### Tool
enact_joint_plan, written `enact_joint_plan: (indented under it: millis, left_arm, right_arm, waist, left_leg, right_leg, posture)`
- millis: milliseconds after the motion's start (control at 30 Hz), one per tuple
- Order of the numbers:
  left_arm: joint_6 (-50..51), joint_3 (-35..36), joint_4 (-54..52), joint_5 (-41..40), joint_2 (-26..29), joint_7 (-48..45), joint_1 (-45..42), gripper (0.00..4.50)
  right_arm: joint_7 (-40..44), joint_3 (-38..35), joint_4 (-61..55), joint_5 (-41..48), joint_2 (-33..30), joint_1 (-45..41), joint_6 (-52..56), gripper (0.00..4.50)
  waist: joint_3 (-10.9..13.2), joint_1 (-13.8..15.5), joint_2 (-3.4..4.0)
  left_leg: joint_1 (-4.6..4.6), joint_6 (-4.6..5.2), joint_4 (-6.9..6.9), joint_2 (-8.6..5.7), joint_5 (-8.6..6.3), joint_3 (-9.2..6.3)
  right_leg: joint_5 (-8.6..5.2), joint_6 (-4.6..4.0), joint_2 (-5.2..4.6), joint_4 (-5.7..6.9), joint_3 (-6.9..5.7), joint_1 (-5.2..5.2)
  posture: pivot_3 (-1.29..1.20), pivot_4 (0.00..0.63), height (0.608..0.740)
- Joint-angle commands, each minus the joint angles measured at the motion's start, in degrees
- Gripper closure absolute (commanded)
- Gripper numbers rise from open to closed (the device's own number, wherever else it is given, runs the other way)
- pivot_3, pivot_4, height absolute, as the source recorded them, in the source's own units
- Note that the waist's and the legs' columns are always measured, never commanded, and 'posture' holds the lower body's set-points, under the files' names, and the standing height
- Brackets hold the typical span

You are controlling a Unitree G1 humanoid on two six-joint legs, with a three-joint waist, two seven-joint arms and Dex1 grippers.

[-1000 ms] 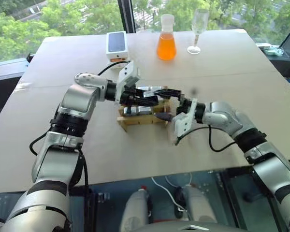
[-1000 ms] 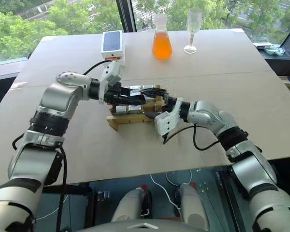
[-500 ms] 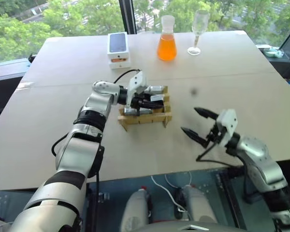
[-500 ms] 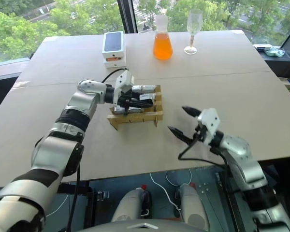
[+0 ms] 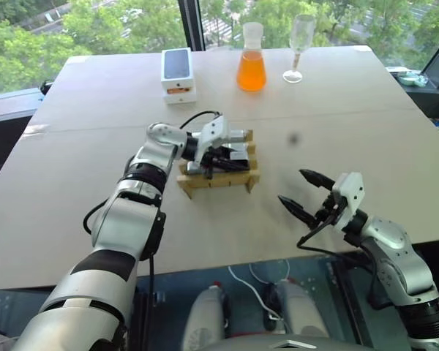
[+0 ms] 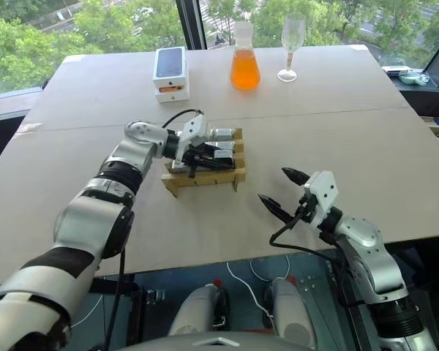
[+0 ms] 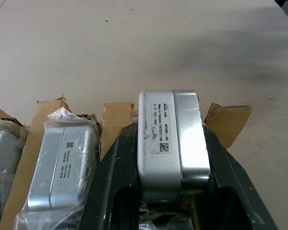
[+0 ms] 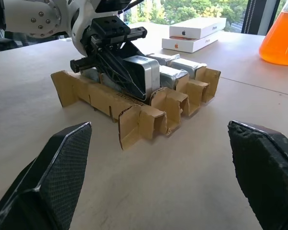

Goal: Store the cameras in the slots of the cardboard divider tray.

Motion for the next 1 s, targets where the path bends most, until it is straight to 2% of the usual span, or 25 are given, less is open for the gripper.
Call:
enact_joint_plan:
  millis: [33,400,433,467,500,533,567,600,633,900,1000]
  left_arm:
    - [-0.9,1.2,0.4,0.5,0.5,-0.6,-1.3,3.7]
    - [-0.6,2.5,0.4,0.7,0.2,0.7,-0.9,3.7]
    - [-0.4,2.8,0.3,0.5,0.1,0.6,-0.9,2.69]
    - [-0.3,3.0,0.3,0.5,0.0,0.8,-0.9,2.54]
    - [-0.8,3.2,0.3,0.7,0.0,1.5,-0.9,2.18]
    - [-1.1,3.3,0.3,1.0,-0.1,2.2,-0.9,1.54]
    - [-1.0,3.2,0.4,1.1,0.0,2.1,-0.9,1.21]
    - [-0.9,3.2,0.3,1.2,0.0,1.7,-0.8,0.58]
    - [-0.8,3.3,0.1,1.0,0.1,1.2,-0.7,0.28]
    - [1.3,6.8,-5.5,-2.8,2.2,-2.0,-1.2,0.28]
    - [9.1,10.1,-19.0,-9.0,4.6,-4.3,3.1,0.28]
  right_arm:
    - [1.0,-2.6,-1.9,1.6,0.5,0.3,-0.6,0.0]
    - [3.7,-3.4,-1.2,1.8,0.7,0.9,0.6,0.0]
    - [3.9,-3.5,-1.2,1.8,0.7,0.9,0.6,0.0]
    - [4.2,-3.6,-1.1,1.7,0.7,0.9,0.6,0.0]
    - [4.5,-3.6,-0.9,1.7,0.6,0.8,0.6,0.0]
    - [4.7,-3.7,-0.7,1.6,0.6,0.7,0.6,0.0]
    - [4.8,-3.7,-0.5,1.5,0.6,0.6,0.6,0.0]
    - [5.0,-3.7,-0.4,1.4,0.6,0.6,0.6,0.0]
    - [5.2,-3.6,-0.3,1.3,0.6,0.5,0.6,0.0]
    - [6.3,-3.9,-0.4,1.5,0.3,0.5,1.2,0.0]
    - [7.1,-3.6,0.4,1.3,0.5,0.4,1.0,0.0]
  waist:
    - [0.0,0.0,0.0]
    - [0.0,0.0,0.0]
    - [0.0,0.0,0.0]
    - [0.0,0.0,0.0]
    - [0.0,0.0,0.0]
    - [0.0,0.0,0.0]
    - [0.0,0.0,-0.02]
    - [0.0,0.1,-0.02]
    - [0.0,0.0,-0.03]
    - [0.0,0.0,-0.03]
    - [0.0,-0.2,-0.02]
  left_leg:
    - [0.0,0.0,0.0,0.0,0.0,0.0]
    - [0.03,0.01,0.0,0.01,-0.01,0.0]
    - [0.03,0.01,0.0,0.01,-0.01,-0.01]
    - [0.02,0.01,0.0,0.01,0.0,-0.01]
    - [0.02,0.01,0.0,0.01,0.0,-0.01]
    - [0.02,0.0,0.0,0.01,0.0,-0.01]
    - [0.01,0.0,0.0,0.0,0.0,-0.01]
    - [0.02,-0.01,0.02,0.01,0.01,-0.01]
    - [0.02,0.0,0.03,0.01,0.0,-0.01]
    - [0.0,-0.02,0.05,0.01,0.01,-0.04]
    - [-0.02,-0.04,0.05,0.03,0.02,-0.06]
  right_leg:
    - [0.0,0.0,0.0,0.0,0.0,0.0]
    - [0.0,0.0,0.03,0.03,0.0,0.0]
    - [0.0,0.0,0.04,0.03,0.0,0.0]
    - [0.0,0.0,0.04,0.03,0.0,0.0]
    - [0.0,0.0,0.04,0.03,0.0,0.0]
    - [0.0,0.0,0.04,0.03,0.0,0.0]
    - [0.0,0.0,0.04,0.02,-0.01,0.0]
    - [0.0,-0.01,0.03,0.03,0.0,0.01]
    - [0.0,0.0,0.03,0.03,0.0,0.01]
    - [0.0,-0.01,0.05,0.04,-0.03,0.0]
    - [0.01,-0.02,0.05,0.04,-0.03,-0.01]
  posture:
    - [0.0,0.15,0.74]
    - [0.0,0.15,0.74]
    - [0.0,0.15,0.74]
    - [0.0,0.15,0.74]
    - [0.0,0.15,0.74]
    - [0.0,0.15,0.74]
    - [0.0,0.15,0.74]
    - [0.0,0.15,0.74]
    - [0.0,0.15,0.74]
    - [0.0,0.15,0.74]
    - [0.0,0.15,0.74]
